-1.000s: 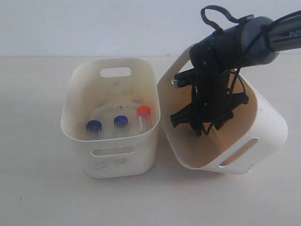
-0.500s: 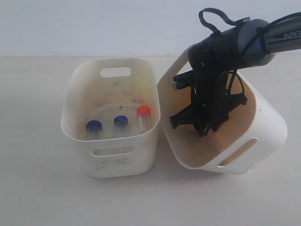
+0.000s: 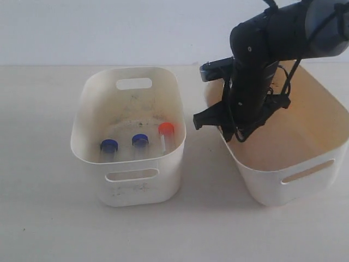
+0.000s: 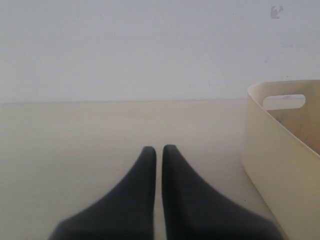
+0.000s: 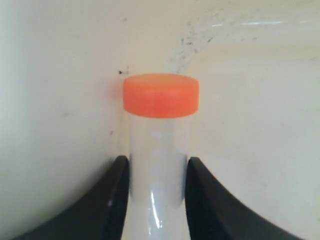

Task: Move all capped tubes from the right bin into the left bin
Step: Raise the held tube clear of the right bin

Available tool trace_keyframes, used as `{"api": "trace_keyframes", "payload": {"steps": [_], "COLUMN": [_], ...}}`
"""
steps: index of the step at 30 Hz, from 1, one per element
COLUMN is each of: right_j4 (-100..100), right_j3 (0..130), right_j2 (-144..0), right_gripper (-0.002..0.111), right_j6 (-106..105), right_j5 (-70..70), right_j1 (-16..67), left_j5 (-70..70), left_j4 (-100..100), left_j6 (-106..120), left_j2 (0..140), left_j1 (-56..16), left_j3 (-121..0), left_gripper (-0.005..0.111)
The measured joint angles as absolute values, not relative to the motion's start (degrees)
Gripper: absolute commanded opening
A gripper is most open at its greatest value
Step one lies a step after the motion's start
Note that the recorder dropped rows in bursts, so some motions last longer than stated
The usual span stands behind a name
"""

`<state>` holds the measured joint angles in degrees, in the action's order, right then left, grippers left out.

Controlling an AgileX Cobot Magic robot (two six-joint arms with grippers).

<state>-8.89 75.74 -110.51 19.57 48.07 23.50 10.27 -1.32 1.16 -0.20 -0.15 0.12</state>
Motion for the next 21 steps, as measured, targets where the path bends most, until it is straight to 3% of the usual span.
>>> {"api": "trace_keyframes", "payload": {"steps": [21], "right_j4": [-17.54], "right_j3": [75.73], "right_j2": [-104.92], "right_gripper": [0.0], "right_j6": [26.42], "right_j5": [50.24], "right_j1": [23.37], "left_j5": [10.27], "left_j4": [-1.32], "left_j6": [1.16], "left_j2": [-0.2], "left_j1": [-0.15], "left_j3": [0.12], "left_gripper": [0.004]}}
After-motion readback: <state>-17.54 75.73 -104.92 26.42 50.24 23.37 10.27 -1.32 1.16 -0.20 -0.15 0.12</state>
